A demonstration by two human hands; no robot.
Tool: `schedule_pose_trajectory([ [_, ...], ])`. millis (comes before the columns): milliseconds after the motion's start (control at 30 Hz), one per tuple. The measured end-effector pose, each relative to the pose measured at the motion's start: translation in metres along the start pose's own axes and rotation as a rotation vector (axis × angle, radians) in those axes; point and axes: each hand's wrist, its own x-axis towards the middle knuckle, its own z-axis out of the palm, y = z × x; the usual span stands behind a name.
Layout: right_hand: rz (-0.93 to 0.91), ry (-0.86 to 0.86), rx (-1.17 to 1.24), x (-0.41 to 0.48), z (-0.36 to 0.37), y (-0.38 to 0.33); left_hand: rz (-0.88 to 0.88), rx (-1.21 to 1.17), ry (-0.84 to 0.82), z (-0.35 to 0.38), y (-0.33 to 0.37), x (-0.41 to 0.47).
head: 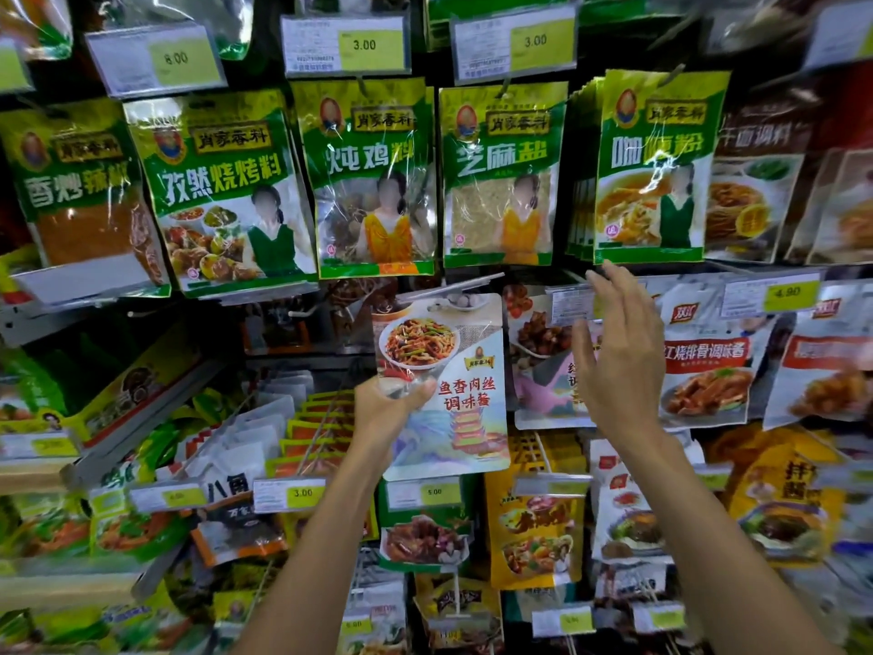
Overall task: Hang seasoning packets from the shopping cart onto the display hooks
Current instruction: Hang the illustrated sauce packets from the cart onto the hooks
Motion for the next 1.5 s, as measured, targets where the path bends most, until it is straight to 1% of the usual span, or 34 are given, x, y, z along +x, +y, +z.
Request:
schedule_pose_trajectory([
  [167, -0.059, -0.016, -0.085, 0.001, 0.017, 0.017, -0.002, 0.016, -0.019, 0.003, -0.007, 0.005],
  [333, -0.088, 0.043, -0.088, 0.001, 0.028, 0.025, 0.01, 0.024, 0.01, 0.006, -0.01, 0.017],
  [400, -0.095, 0.064, -0.09, 0.001, 0.031, 0.027, -0.018, 0.017, 0.023, 0.009, -0.014, 0.024],
  [533, -0.122, 0.092, -0.108, 0.001, 0.034, 0.031, -0.038, -0.013, 0.11, 0.015, -0.029, 0.039],
  [667, -0.137, 0.096, -0.1, 0.002, 0.034, 0.032, -0.046, 0.025, 0.249, 0.022, -0.04, 0.051],
  [767, -0.146, 0.096, -0.093, 0.002, 0.034, 0.033, -0.058, 0.043, 0.302, 0.03, -0.041, 0.059],
  [967, -0.154, 0.078, -0.089, 0.002, 0.031, 0.032, -0.148, 0.033, 0.318, 0.042, -0.04, 0.08],
  [1100, -0.15, 0.053, -0.088, -0.001, 0.022, 0.03, -0.208, 0.056, 0.291, 0.042, -0.039, 0.079],
  [1200, -0.105, 0.056, -0.054, -0.011, 0.01, 0.025, -0.141, 0.223, 0.295, 0.035, -0.046, 0.058],
  [1300, -0.037, 0.043, -0.031, -0.03, -0.003, 0.018, 0.047, 0.366, 0.373, 0.025, -0.058, 0.023],
  [1333, -0.009, 0.024, -0.016, -0.039, -0.007, 0.017, 0.115, 0.401, 0.368, 0.023, -0.061, 0.009],
  [1400, 0.075, -0.037, 0.037, -0.059, -0.02, 0.015, 0.212, 0.433, 0.272, 0.027, -0.068, -0.019],
  [1500, 0.257, -0.147, 0.102, -0.097, -0.043, 0.019, 0.309, 0.409, 0.071, 0.048, -0.073, -0.061],
])
